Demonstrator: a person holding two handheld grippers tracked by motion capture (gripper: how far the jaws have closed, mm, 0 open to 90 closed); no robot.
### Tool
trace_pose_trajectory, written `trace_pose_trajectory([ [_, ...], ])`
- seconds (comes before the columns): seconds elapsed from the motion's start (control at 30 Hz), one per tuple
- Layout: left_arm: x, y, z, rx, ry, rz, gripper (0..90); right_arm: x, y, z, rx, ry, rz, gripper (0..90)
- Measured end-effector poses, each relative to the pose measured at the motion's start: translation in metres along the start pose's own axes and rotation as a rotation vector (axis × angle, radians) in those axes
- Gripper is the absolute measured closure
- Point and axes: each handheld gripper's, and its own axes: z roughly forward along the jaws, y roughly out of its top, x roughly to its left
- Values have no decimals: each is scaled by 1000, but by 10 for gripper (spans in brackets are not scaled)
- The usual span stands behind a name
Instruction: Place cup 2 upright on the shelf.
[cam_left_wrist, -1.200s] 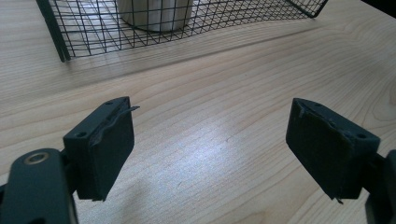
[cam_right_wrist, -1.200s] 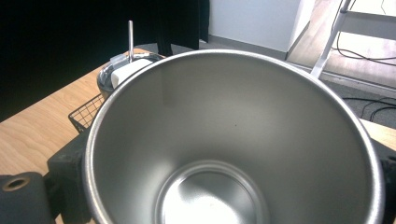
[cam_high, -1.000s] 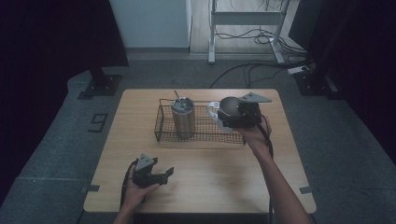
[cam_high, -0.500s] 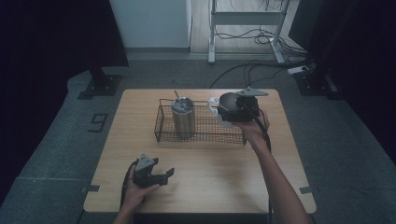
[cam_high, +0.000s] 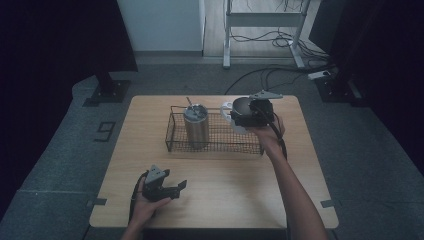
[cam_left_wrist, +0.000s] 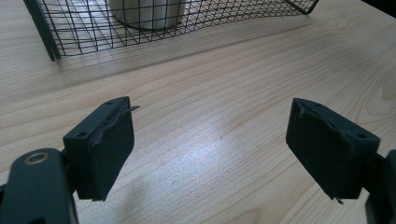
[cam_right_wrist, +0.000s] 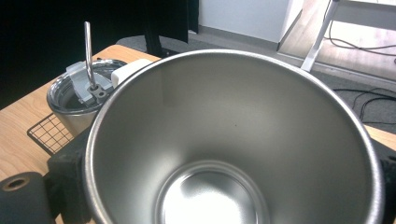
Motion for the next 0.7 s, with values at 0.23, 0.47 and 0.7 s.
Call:
trace_pose_trajectory([
  [0.23,0,0,0,-5,-8,3,158,-3,2,8,5,-13,2,67],
  [0.47,0,-1,1,-3,-5,4,158,-8,1,16,13,-19,11,67],
  [0.7,-2,0,0,0,-14,7,158,-13,-2,25,23,-34,27,68],
])
